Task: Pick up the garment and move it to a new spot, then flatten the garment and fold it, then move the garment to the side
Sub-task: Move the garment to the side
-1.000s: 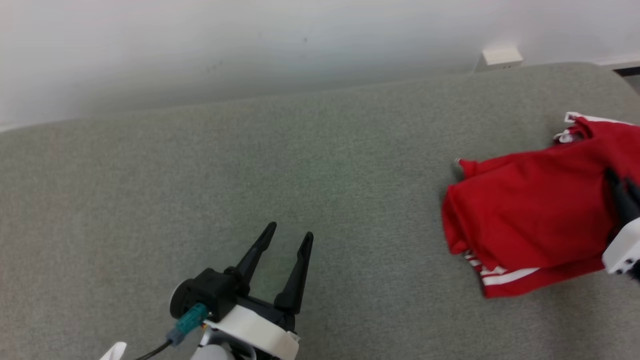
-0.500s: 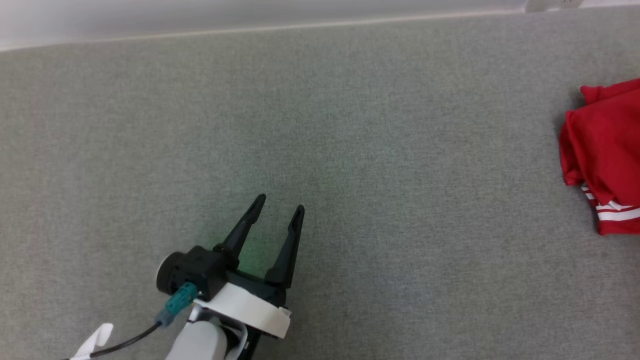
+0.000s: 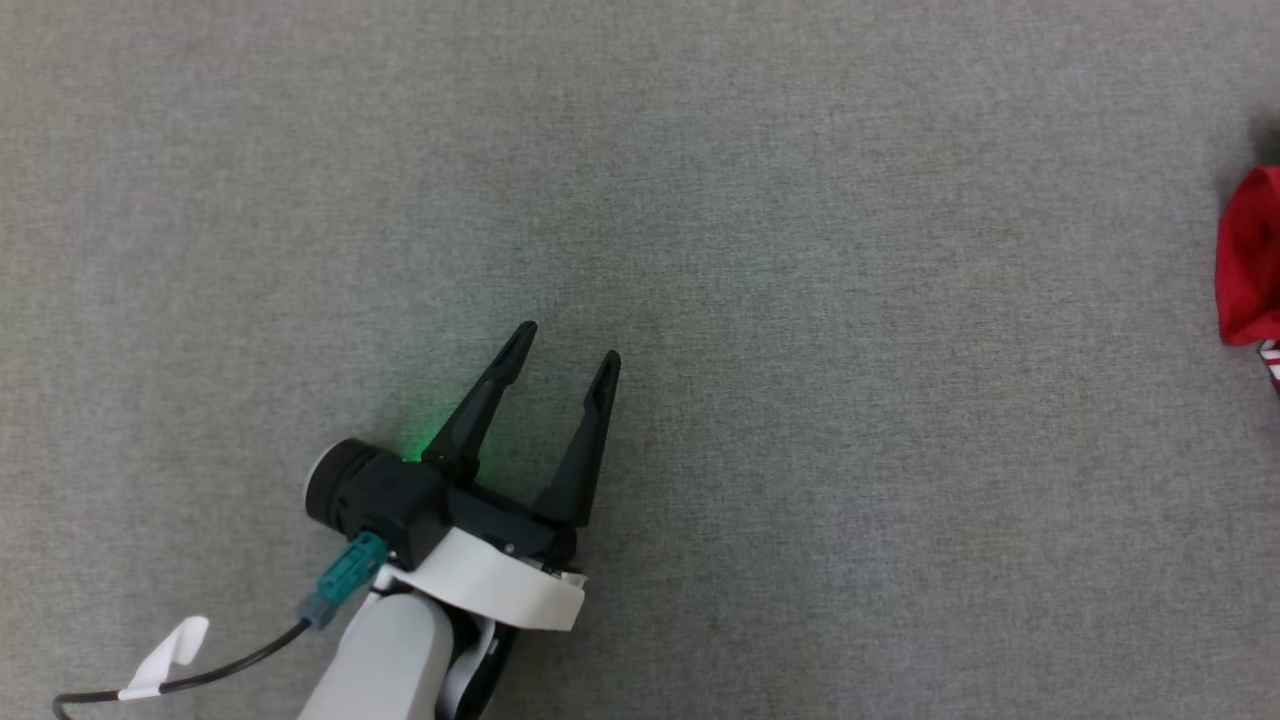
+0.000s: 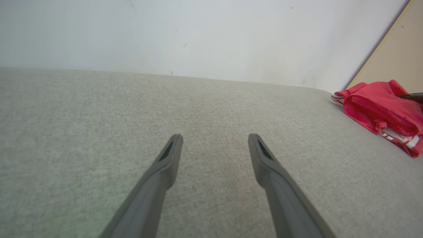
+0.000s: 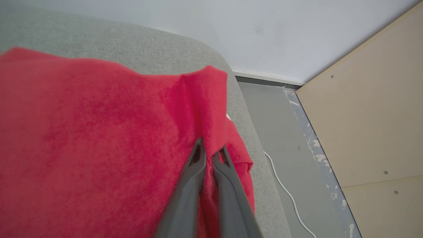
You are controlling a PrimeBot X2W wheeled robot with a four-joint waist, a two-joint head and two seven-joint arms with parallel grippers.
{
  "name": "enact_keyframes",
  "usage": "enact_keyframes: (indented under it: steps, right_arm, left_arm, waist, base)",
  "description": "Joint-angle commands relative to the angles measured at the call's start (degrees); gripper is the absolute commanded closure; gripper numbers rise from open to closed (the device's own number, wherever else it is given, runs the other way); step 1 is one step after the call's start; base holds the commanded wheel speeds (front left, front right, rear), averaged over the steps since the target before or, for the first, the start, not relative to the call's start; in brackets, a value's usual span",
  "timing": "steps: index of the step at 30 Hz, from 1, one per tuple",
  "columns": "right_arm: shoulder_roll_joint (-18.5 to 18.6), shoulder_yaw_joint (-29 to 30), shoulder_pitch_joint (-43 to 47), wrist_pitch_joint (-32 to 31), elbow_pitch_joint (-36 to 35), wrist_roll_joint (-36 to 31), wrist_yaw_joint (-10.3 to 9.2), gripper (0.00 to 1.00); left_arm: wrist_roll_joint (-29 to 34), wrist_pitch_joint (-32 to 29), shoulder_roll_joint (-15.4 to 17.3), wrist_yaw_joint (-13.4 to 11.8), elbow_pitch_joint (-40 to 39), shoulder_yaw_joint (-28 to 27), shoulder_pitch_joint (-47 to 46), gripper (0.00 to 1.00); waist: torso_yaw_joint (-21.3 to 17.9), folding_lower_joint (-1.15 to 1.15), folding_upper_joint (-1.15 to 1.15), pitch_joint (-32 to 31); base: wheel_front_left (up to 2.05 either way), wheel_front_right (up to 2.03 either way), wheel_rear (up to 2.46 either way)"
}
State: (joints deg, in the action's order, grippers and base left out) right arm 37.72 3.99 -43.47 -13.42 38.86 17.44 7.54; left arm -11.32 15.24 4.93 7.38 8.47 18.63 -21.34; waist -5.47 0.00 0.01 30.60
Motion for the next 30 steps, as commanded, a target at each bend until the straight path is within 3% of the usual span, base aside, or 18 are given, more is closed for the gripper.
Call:
enact_keyframes:
  steps: [1, 2, 9, 14, 22, 30]
  right_arm:
    - [-1.13, 0.39, -1.06, 0.89, 2.15, -0.99, -0.12, 0.71]
    - [-1.38, 0.62, -1.41, 1.35, 3.51, -1.73, -0.12, 0.0]
    - [-2.97, 1.27, -2.23, 4.53, 9.74, -4.96, -0.12, 0.0]
    - [-3.74, -0.73, -2.68, 7.39, 8.9, -6.48, -0.12, 0.0]
    - [-6.67, -6.85, 1.87, 11.39, -1.49, -3.39, -0.12, 0.0]
    - [-10.54, -9.35, 13.4, 11.11, -16.55, 4.29, -0.13, 0.0]
  left_arm:
    - [0.05, -0.26, 0.93, 0.17, 1.73, -0.49, 0.55, 0.0]
    - [-0.01, -0.27, 0.92, 0.17, 1.96, -0.45, 0.78, 0.0]
    - [-0.51, -0.21, 0.4, 0.16, 1.93, -1.01, 1.72, 0.0]
    - [-0.98, -0.16, -0.24, 0.05, 1.41, -2.54, 3.16, 0.0]
    - [-1.59, -0.17, -1.21, -0.6, 1.3, -7.83, 7.97, 0.0]
    - [-2.13, -0.17, -1.16, -0.53, 0.99, -14.12, 12.27, 0.0]
  waist:
    - [0.43, 0.0, -0.01, 0.22]
    - [0.49, 0.0, -0.01, -0.08]
    - [0.47, 0.0, -0.01, -4.35]
    - [-0.06, 0.0, -0.01, -9.89]
    - [-0.48, 0.0, -0.01, -21.05]
    - [-0.25, 0.0, -0.01, -29.12]
  base:
    - [0.0, 0.0, 0.0]
    - [0.0, 0.0, 0.0]
    - [0.0, 0.0, 0.0]
    - [0.0, 0.0, 0.0]
    - [0.0, 0.0, 0.0]
    - [0.0, 0.0, 0.0]
